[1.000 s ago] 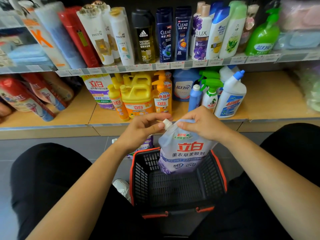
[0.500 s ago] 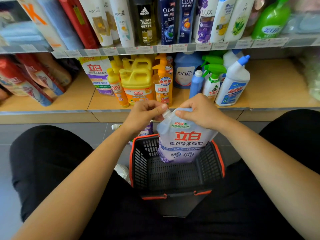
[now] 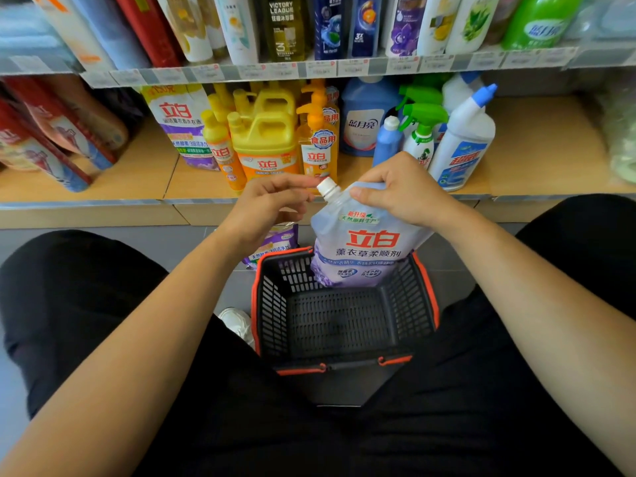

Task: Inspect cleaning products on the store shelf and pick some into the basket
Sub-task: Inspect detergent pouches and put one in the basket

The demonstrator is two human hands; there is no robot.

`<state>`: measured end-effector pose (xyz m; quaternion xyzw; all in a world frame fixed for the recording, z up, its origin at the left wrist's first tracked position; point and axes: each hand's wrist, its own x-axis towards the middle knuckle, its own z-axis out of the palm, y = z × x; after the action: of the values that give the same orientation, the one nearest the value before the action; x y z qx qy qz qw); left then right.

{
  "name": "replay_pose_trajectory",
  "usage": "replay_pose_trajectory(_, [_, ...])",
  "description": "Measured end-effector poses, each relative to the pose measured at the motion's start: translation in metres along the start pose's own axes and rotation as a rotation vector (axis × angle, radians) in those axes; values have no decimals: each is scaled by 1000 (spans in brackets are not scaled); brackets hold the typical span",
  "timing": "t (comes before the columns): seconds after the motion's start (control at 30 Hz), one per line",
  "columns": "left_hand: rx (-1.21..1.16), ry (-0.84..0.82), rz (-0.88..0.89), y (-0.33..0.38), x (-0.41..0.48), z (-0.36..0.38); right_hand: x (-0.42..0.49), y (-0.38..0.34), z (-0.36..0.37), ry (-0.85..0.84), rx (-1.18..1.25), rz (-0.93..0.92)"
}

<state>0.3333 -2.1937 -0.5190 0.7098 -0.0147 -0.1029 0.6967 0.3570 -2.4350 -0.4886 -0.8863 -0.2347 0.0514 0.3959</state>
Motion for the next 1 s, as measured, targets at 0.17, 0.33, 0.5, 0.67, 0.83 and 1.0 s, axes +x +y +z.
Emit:
replay_pose_trajectory(0.17, [-88, -87, 33, 4, -2, 3, 1, -1, -1, 4, -11, -18])
replay_pose_trajectory(0.33, [-45, -68, 46, 4, -2, 5, -1, -2, -2, -29, -11, -33])
replay_pose_trajectory(0.5, [-18, -84, 8, 3, -1, 5, -1, -2, -1, -32, -4, -41])
replay_pose_trajectory(0.67, [-9, -116, 80, 2, -4, 7, 0, -2, 1, -40, -31, -52])
replay_pose_trajectory(0.83, [-4, -88, 85, -1, -2, 7, 1, -2, 3, -47, -34, -62])
replay_pose_trajectory(1.0, [-29, 44, 95, -2, 2, 9, 1, -3, 3, -32, -20, -65])
